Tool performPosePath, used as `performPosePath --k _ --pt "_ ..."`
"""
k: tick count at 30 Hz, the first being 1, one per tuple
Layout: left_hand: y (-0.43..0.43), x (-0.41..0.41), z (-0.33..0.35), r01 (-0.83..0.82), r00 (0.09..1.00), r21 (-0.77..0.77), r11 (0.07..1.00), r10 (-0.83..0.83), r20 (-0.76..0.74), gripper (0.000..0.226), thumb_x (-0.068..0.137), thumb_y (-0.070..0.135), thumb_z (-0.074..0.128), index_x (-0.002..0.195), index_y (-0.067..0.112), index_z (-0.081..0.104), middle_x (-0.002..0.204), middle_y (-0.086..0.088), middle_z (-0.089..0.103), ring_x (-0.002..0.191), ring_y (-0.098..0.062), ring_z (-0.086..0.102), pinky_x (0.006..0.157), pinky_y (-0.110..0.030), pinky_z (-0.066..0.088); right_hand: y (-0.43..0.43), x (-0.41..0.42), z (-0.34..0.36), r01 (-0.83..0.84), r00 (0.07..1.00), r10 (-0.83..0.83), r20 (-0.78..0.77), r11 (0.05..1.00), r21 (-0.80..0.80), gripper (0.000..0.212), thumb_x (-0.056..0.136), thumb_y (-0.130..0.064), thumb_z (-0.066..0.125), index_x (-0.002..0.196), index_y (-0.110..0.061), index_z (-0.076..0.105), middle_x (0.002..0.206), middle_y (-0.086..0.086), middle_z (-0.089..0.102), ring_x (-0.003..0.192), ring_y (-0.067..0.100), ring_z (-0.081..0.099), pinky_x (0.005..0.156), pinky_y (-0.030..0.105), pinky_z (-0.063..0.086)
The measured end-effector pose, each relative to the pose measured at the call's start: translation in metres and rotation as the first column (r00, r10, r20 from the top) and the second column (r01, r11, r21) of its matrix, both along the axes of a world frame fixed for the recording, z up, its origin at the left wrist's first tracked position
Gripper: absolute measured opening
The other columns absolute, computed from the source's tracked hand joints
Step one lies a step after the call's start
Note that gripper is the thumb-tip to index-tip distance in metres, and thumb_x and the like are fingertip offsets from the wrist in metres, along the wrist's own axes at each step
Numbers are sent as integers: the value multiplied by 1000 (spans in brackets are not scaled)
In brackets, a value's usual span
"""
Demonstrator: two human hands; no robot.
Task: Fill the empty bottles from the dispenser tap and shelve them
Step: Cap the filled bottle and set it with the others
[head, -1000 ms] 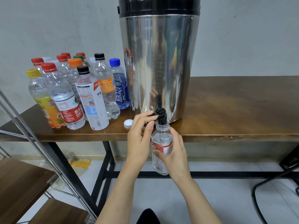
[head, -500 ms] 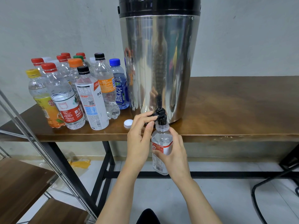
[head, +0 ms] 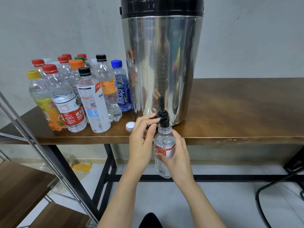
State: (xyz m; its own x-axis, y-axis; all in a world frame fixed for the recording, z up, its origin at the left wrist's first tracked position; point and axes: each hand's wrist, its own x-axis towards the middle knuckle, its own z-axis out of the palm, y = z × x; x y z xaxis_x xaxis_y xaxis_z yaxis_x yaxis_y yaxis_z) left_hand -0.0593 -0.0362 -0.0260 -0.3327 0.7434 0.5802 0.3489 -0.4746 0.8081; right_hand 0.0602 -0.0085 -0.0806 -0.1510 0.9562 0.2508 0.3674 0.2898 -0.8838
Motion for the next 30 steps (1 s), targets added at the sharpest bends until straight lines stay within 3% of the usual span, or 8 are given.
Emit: performPosePath --k 16,30 --pt "1 0 1 -12 1000 -18 1000 12 -11 31 101 13 51 106 40 65 120 30 56 118 -3 54 89 -52 54 -1 2 1 -22 999 22 -26 1000 3 90 74 -19 85 143 -40 31 137 -15 41 125 5 46 100 31 45" --pt "1 -1 -2 4 1000 11 1000 -4 0 26 101 14 51 108 33 67 122 17 59 119 -5 54 87 -54 54 0 2 -1 -30 998 31 -56 999 18 88 73 -18 85 135 -50 32 132 -22 42 116 -5 45 92 17 40"
